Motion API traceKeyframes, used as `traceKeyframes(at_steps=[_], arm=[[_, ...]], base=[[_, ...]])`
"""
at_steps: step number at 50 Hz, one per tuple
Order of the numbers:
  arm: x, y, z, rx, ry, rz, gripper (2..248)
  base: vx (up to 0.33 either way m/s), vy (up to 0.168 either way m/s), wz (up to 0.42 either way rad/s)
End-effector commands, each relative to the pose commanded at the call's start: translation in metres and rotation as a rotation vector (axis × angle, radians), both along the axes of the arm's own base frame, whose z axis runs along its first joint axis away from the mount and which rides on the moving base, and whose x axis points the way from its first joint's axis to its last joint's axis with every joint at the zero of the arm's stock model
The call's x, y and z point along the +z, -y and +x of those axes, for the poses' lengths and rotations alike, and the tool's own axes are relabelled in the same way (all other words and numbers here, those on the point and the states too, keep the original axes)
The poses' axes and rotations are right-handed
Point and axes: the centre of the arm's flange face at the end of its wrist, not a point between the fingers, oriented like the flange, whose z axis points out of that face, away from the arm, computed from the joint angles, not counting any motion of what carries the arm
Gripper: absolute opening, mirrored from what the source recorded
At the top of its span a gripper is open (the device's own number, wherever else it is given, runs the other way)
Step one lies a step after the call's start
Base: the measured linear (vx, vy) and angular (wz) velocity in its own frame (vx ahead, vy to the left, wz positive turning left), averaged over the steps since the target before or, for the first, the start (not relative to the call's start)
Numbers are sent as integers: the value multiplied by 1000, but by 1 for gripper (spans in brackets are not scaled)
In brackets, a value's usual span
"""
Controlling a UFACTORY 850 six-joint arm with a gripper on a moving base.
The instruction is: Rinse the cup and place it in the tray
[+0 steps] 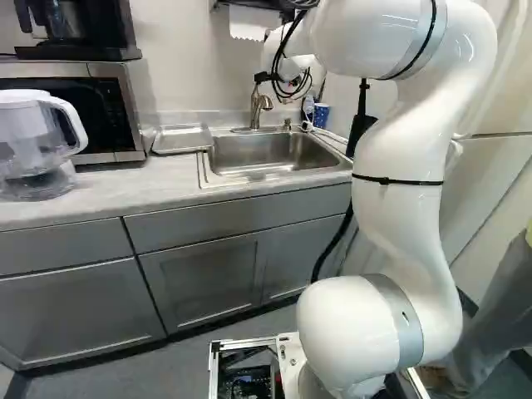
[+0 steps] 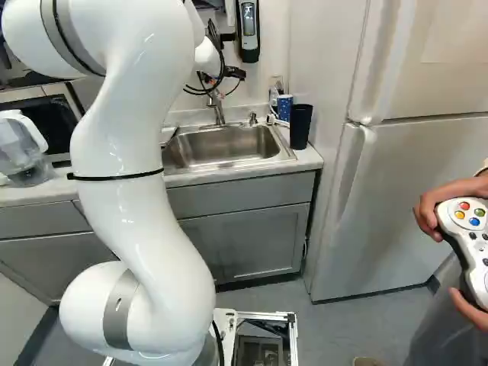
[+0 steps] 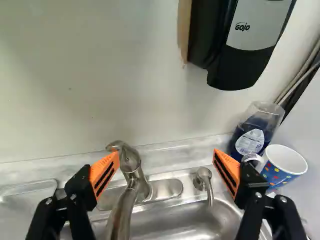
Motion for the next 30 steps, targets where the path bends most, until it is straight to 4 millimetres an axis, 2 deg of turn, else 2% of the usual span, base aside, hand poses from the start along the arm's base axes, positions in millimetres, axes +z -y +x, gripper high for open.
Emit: traceKeyframes(at_steps=[30], arm=[[2,1,14,-2,47,1,247]], base=[[0,0,0]])
